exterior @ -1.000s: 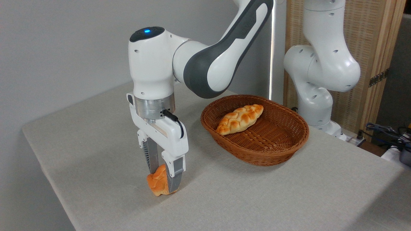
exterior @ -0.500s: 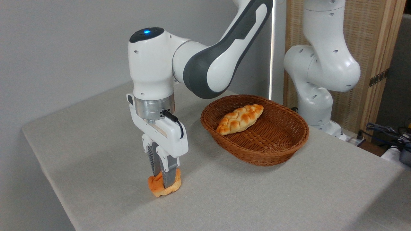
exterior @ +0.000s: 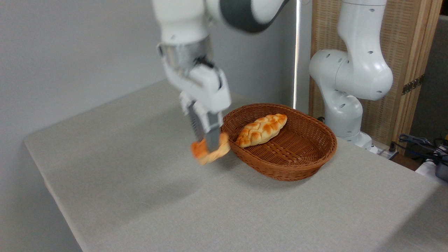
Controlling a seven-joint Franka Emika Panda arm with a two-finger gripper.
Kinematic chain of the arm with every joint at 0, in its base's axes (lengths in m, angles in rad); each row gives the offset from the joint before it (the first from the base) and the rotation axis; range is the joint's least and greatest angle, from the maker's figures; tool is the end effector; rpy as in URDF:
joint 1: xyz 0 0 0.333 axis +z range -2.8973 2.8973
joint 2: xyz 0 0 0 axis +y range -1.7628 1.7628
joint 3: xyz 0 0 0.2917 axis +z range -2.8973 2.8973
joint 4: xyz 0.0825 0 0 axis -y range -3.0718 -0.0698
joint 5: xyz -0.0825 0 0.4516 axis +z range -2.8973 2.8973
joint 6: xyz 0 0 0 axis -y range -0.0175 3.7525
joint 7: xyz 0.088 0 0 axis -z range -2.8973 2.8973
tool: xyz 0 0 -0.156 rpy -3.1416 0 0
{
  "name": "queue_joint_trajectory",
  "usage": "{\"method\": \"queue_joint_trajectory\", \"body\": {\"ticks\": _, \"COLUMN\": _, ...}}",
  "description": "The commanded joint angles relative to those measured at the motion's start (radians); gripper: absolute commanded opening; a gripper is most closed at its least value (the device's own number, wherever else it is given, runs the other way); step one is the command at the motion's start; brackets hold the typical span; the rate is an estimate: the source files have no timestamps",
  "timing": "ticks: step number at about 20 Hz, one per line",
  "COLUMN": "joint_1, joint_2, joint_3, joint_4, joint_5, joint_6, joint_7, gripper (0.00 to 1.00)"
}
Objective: Put bread into the basket
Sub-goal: 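Lift the bun and carry it over the wicker basket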
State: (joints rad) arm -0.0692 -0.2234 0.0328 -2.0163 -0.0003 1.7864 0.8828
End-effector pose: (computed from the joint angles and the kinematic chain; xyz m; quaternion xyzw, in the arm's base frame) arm 0.5611 -0.0200 0.4601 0.8960 -0.4439 -0.0015 0.0048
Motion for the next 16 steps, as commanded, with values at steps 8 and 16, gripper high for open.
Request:
{"method": "queue_joint_trajectory", "body": {"ticks": 8, "joint_1": -0.113, "joint_2": -0.317, "joint_3": 0.148, "joint_4": -0.344, "joint_5": 0.017, "joint_6": -0.173, "joint_7": 0.180, "gripper": 0.29}}
{"method": "queue_joint_trajectory", "body": {"ticks": 16, "joint_1": -0.124, "joint_2": -0.291, "joint_3": 0.160, "joint_4": -0.440, "joint_5": 0.059, "joint_6": -0.068, "joint_7": 0.183, "gripper": 0.63}}
